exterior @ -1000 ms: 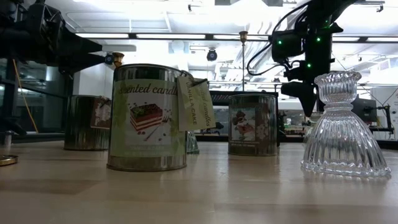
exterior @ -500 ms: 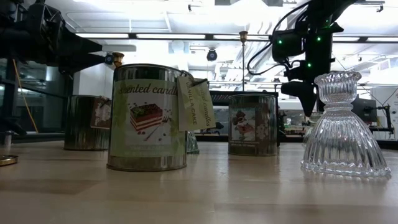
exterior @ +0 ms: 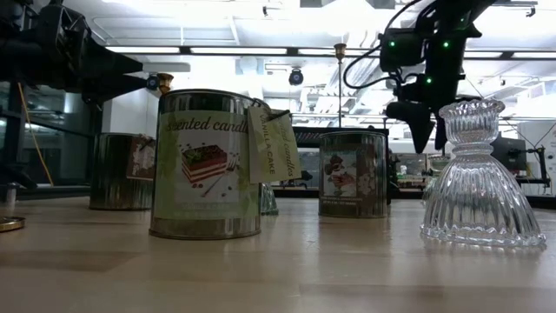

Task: Pick & Place candle stick holders
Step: Put the top green candle holder on the shelf

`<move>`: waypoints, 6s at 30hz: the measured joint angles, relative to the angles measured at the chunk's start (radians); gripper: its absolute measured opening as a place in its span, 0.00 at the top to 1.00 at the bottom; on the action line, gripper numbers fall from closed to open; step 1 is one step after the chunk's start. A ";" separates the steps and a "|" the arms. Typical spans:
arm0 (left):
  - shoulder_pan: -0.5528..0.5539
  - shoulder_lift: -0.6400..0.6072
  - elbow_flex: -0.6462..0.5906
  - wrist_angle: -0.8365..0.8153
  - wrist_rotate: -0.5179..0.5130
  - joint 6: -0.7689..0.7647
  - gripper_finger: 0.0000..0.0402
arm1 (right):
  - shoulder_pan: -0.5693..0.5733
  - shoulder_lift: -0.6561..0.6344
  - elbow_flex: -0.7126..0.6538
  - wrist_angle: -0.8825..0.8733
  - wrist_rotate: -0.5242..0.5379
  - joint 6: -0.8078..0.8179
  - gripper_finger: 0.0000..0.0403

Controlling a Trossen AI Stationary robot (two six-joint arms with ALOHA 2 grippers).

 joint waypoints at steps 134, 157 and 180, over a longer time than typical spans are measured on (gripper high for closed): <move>0.000 0.000 0.000 0.000 0.000 0.000 0.46 | 0.137 0.016 0.459 -0.116 -0.051 -0.467 0.95; 0.000 0.000 0.000 0.000 0.000 0.000 0.46 | 0.056 0.306 0.782 -0.219 -0.085 -0.440 0.95; 0.000 0.000 0.000 0.000 0.000 0.000 0.46 | 0.019 0.332 0.784 -0.209 -0.108 -0.477 0.94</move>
